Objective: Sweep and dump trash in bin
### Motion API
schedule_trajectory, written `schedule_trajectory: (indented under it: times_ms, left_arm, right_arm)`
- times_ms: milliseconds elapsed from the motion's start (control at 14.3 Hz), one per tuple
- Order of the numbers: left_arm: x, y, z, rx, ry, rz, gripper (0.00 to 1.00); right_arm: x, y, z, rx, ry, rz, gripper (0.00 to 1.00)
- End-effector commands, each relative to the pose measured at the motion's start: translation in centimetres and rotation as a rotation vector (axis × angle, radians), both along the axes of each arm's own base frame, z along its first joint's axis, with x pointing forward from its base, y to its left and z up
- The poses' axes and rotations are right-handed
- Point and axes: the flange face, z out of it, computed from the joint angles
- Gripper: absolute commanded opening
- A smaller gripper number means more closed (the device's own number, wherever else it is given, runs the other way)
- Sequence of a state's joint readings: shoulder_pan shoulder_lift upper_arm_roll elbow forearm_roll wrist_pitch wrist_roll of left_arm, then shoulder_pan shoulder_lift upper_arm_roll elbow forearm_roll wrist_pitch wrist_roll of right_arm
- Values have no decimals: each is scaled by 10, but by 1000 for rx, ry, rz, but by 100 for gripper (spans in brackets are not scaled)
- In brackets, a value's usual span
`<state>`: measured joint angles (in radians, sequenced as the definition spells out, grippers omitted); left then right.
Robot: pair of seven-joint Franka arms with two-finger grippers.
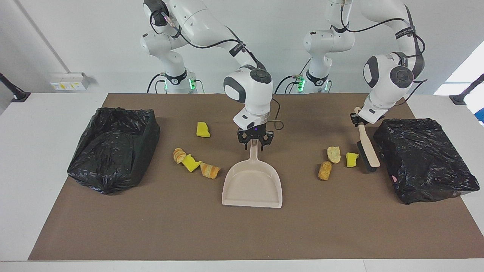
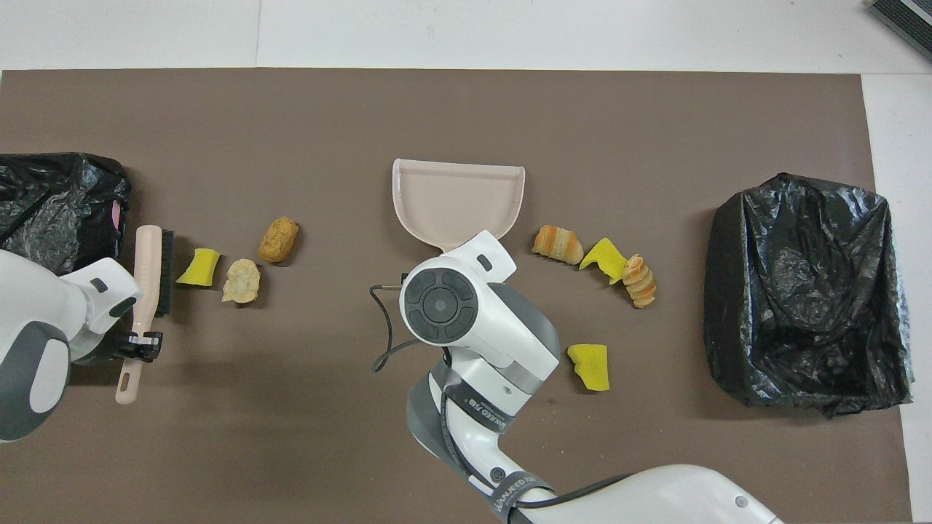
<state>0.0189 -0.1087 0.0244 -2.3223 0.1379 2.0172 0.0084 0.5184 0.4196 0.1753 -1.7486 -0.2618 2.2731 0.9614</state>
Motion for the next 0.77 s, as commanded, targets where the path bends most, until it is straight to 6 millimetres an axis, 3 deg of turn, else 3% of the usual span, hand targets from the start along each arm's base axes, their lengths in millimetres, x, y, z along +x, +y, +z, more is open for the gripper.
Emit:
schedule_trajectory:
  times_ms: [0, 280, 630, 700]
  left_arm:
    - [-2, 3, 1, 10, -23, 2, 0]
    - [-2, 3, 1, 10, -23, 0, 0]
    - [-4, -9, -2, 11, -18, -14, 0]
    - [-7, -20, -7, 12, -10, -20, 0]
  right_arm:
    - [-2, -4, 7, -21, -11, -5, 0]
    - [0, -9, 26, -19, -25, 83, 0]
    - [18, -47, 74, -7, -23, 214, 0]
    - [22, -60, 80, -18, -5, 253, 0]
